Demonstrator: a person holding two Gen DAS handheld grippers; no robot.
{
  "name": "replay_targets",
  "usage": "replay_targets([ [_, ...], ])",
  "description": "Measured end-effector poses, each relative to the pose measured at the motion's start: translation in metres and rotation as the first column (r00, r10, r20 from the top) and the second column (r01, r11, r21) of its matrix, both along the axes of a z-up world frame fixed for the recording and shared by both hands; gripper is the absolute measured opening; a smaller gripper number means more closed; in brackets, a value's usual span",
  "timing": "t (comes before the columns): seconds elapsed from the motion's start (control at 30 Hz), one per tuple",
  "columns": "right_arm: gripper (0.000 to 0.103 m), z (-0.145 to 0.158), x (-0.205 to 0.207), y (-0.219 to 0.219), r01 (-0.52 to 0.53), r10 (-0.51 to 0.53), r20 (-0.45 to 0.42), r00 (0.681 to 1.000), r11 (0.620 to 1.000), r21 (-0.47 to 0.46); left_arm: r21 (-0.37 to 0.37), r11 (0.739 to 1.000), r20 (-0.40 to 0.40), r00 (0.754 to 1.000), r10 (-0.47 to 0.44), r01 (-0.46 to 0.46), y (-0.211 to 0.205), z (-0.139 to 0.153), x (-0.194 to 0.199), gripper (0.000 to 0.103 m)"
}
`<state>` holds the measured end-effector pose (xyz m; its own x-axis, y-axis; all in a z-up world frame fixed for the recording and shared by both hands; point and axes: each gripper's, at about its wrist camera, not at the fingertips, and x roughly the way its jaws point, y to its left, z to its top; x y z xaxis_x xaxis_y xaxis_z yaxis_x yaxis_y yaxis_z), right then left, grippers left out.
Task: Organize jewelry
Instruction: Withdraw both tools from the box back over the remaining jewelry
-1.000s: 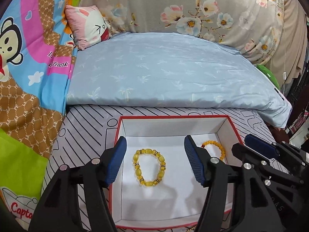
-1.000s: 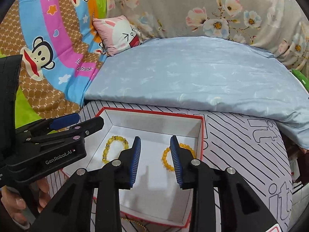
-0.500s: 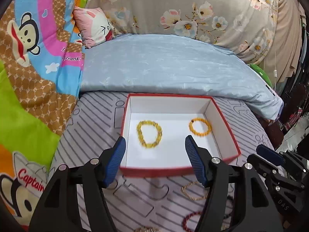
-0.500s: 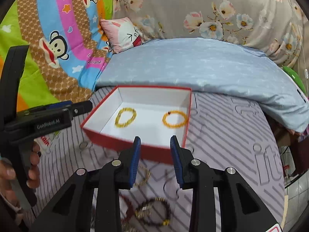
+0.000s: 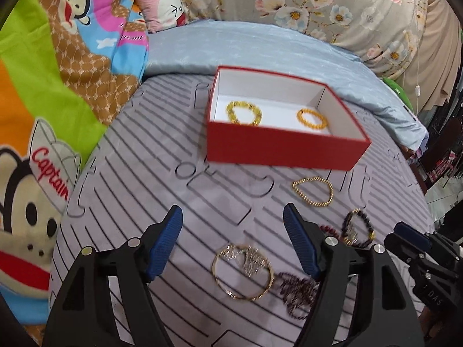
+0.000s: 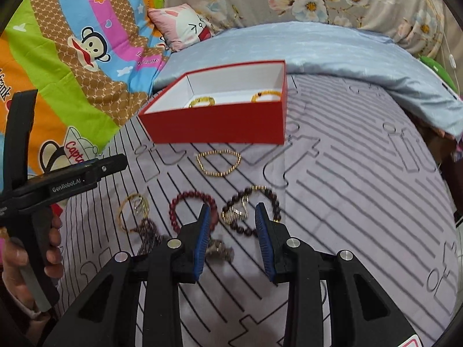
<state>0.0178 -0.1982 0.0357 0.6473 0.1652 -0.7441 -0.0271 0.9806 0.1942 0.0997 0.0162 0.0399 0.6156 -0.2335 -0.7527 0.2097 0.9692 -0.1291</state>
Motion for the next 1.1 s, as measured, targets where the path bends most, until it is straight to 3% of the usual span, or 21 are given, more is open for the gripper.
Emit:
replay_targets([
  [0.17,0.031,-0.011,-0.001,0.004,-0.003,0.002,-0.022,1.0,1.0,-0.002,-0.004,1.0,-0.025,1.0,0.002,-0.002,-0.003,-0.019,-0.004,0.067],
  [0.33,0.031,-0.014,0.002,0.006,-0.006,0.006,-0.025,1.0,1.0,0.013,0.002,1.0,-0.039,0.999,-0.009,0.009,-0.006,-0.03,-0.002,0.048],
  [0.47,0.031,-0.015,0.005,0.007,-0.011,0.012,-0.029,1.0,1.0,0.018,0.009,1.0,-0.056,0.998,-0.017,0.017,-0.01,-0.037,-0.001,0.039],
  [0.53,0.031,-0.016,0.006,0.008,-0.012,0.013,-0.031,0.999,1.0,0.019,0.001,1.0,-0.07,0.997,-0.016,0.016,-0.01,-0.042,0.0,0.03],
  [0.83,0.031,-0.019,0.013,0.007,-0.017,0.018,-0.035,0.999,0.999,0.029,-0.04,0.999,-0.076,0.997,-0.009,0.006,-0.003,-0.045,-0.001,0.002],
  [1.1,0.031,-0.02,0.016,0.009,-0.022,0.023,-0.038,0.999,0.999,0.027,-0.101,0.994,-0.035,0.999,-0.038,0.035,-0.001,-0.028,-0.013,0.0],
])
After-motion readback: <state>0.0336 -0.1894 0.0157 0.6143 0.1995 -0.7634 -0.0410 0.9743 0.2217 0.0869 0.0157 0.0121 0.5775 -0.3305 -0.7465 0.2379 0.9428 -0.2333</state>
